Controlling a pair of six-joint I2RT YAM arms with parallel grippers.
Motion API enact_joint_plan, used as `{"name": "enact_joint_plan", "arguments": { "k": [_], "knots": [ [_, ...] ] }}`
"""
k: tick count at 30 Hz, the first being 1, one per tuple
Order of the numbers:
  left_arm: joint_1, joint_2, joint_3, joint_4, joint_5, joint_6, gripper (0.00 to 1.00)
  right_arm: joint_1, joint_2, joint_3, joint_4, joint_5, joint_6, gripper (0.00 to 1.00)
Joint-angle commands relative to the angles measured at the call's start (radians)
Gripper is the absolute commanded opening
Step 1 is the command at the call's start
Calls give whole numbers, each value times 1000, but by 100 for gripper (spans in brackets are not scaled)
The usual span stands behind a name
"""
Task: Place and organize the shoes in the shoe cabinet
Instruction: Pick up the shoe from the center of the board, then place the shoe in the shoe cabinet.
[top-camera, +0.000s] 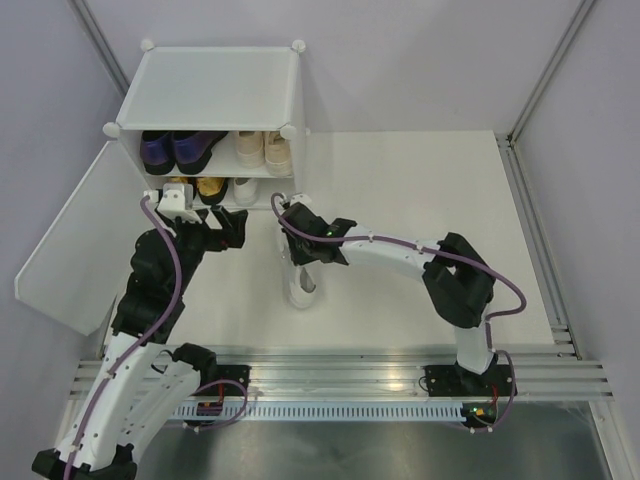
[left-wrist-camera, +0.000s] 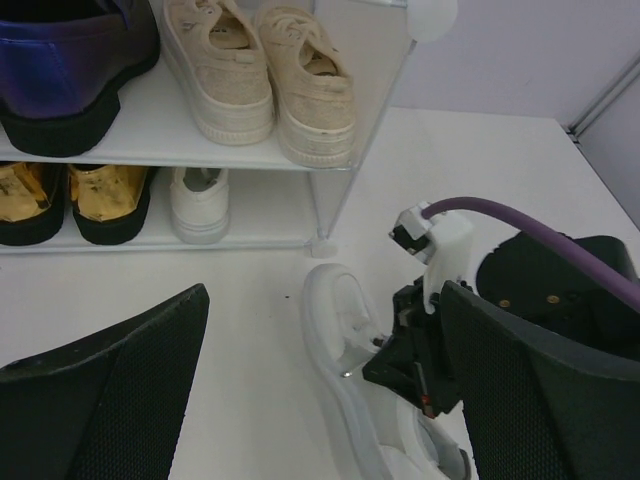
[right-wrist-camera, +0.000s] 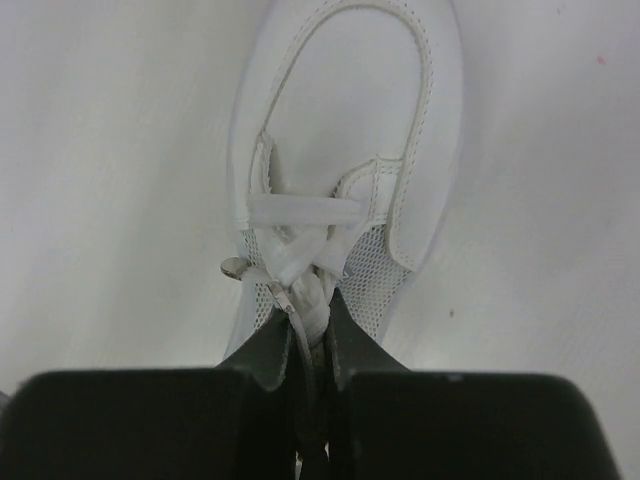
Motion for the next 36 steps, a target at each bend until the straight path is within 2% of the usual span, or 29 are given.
{"name": "enact_joint_plan", "arguments": {
  "k": [1, 9, 17, 19, 20, 21, 24, 26, 32, 36],
  "knots": [
    [-23, -16, 14, 11, -70, 36, 98, -4, 84, 168, 50, 0, -68, 1],
    [-65, -34, 12, 12, -96, 47, 98, -52, 265, 438, 48, 89, -28, 1],
    [-117, -40, 11, 12, -115, 62, 98, -104, 408, 607, 47, 139, 19, 1],
    [-126, -43, 12, 12, -121, 67, 99, -113, 435, 636, 45, 139, 32, 13],
    [-129, -46, 11, 12, -123, 68, 99, -119, 441, 646, 47, 130, 33, 24],
    [-132, -48, 12, 12, -124, 70, 99, -122, 446, 658, 47, 124, 36, 47],
    [-138, -49, 9, 11, -129, 74, 99, -122, 449, 673, 47, 116, 44, 66],
    [-142, -54, 9, 11, -130, 76, 99, -122, 445, 676, 48, 104, 46, 71],
    [-148, -65, 6, 11, -141, 81, 99, -116, 389, 632, 59, 86, 23, 70],
    [-149, -66, 6, 12, -138, 81, 99, -92, 307, 483, 134, 69, -32, 70]
  ]
}}
